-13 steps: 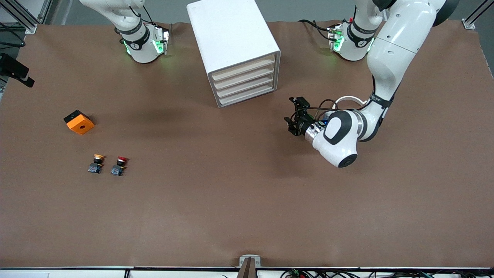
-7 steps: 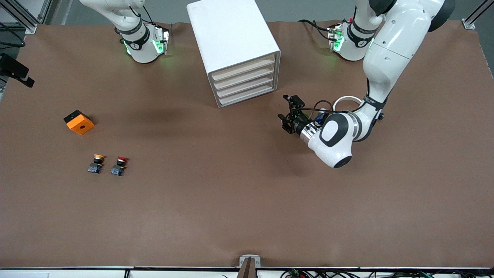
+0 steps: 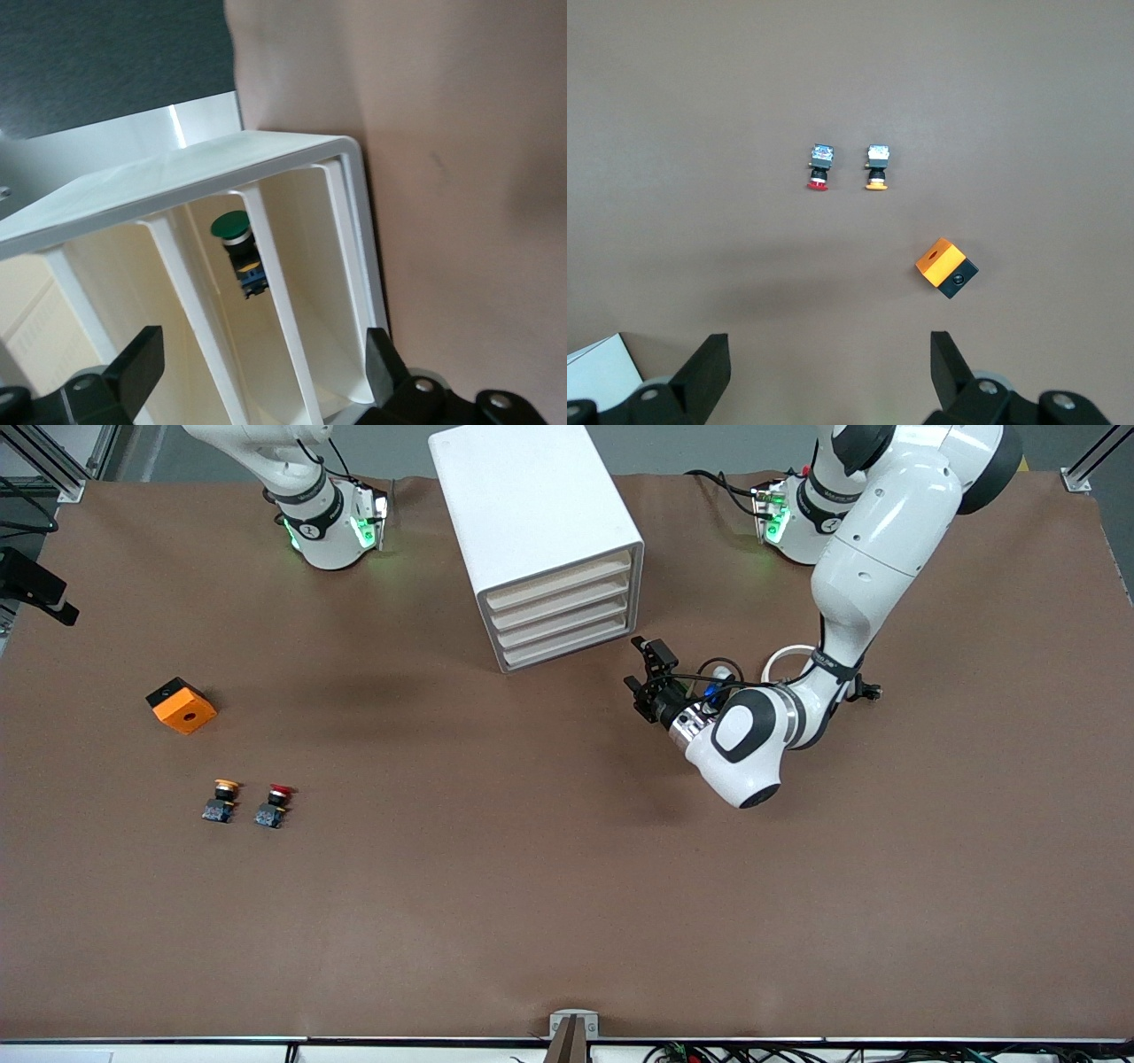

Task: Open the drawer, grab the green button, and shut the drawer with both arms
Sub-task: 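Reach the left gripper to the front of the white cabinet's drawer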

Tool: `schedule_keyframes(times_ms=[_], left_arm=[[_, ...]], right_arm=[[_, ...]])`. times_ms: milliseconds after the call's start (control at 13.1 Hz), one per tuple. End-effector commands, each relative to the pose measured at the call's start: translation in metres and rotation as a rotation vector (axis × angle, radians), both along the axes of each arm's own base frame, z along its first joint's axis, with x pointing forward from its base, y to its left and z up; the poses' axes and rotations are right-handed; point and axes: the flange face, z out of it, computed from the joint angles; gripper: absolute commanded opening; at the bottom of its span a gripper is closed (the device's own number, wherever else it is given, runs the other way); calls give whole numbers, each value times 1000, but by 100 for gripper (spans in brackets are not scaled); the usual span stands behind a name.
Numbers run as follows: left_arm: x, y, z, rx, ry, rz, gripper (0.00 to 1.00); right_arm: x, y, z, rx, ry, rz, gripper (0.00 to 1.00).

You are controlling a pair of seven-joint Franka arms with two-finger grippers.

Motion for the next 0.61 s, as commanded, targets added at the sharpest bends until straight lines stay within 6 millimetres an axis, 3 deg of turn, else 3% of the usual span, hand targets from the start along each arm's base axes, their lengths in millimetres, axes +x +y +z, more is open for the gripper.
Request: schedule_keyframes(times_ms=[0, 152, 533], left_arm=[[6, -10, 3, 41, 65, 19, 100], [6, -11, -5, 79, 97, 28, 100], [-17, -35, -25, 87, 142, -18, 100]], right_arm=[[-2, -3, 6, -8, -8, -9, 100], [-1, -5, 6, -6, -5, -13, 100], [5, -8, 6, -9, -7, -11, 100]])
